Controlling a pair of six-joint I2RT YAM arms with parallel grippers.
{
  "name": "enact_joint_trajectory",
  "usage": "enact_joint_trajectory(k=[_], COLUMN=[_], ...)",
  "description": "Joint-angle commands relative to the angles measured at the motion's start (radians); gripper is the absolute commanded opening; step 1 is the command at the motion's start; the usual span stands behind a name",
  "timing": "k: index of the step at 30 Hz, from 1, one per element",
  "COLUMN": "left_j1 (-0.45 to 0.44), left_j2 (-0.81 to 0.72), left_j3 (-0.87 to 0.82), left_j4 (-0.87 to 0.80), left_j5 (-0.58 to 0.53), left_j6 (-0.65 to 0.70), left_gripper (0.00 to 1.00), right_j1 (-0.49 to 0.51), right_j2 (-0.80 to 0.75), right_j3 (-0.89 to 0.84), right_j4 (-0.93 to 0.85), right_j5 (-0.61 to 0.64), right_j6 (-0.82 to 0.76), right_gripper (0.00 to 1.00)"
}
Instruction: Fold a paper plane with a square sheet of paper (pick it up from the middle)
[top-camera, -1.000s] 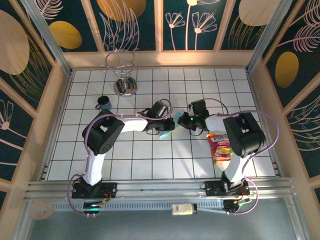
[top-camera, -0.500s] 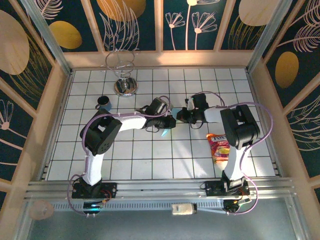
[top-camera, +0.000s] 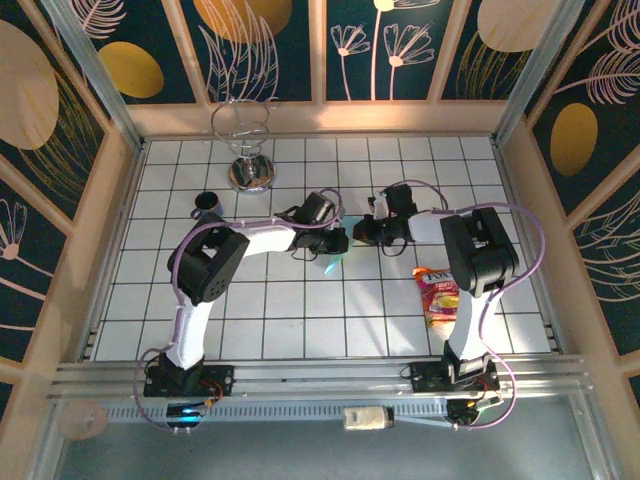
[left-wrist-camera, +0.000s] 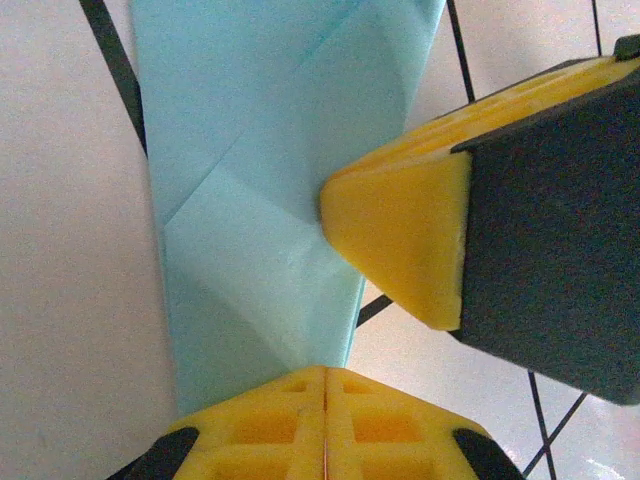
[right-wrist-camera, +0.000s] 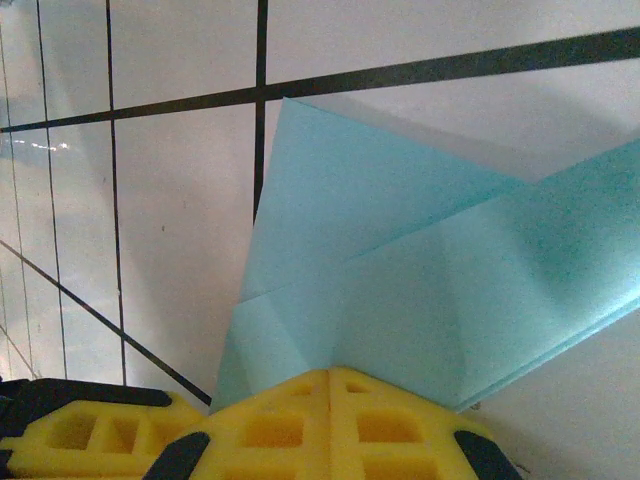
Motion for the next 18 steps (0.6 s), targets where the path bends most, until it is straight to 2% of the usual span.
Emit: enact_joint_trajectory(k=[1, 18], left_j1=[0.002, -0.034], left_j2=[0.018, -0.118], left_j3=[-0.007, -0.212], left_j4=[-0.069, -0.153], left_j5=[0.033, 0.013], left_j6=[0.036, 0.07], left_gripper=[0.06, 0.01], right_j1=[-0.01, -0.012], right_j2=[0.074, 0.11], right_j3=[0.002, 0.025], right_j4=[-0.097, -0.128], right_j5=[0.085, 0.129], right_j6=[-0.035, -0.019], right_gripper=[0.01, 0.0])
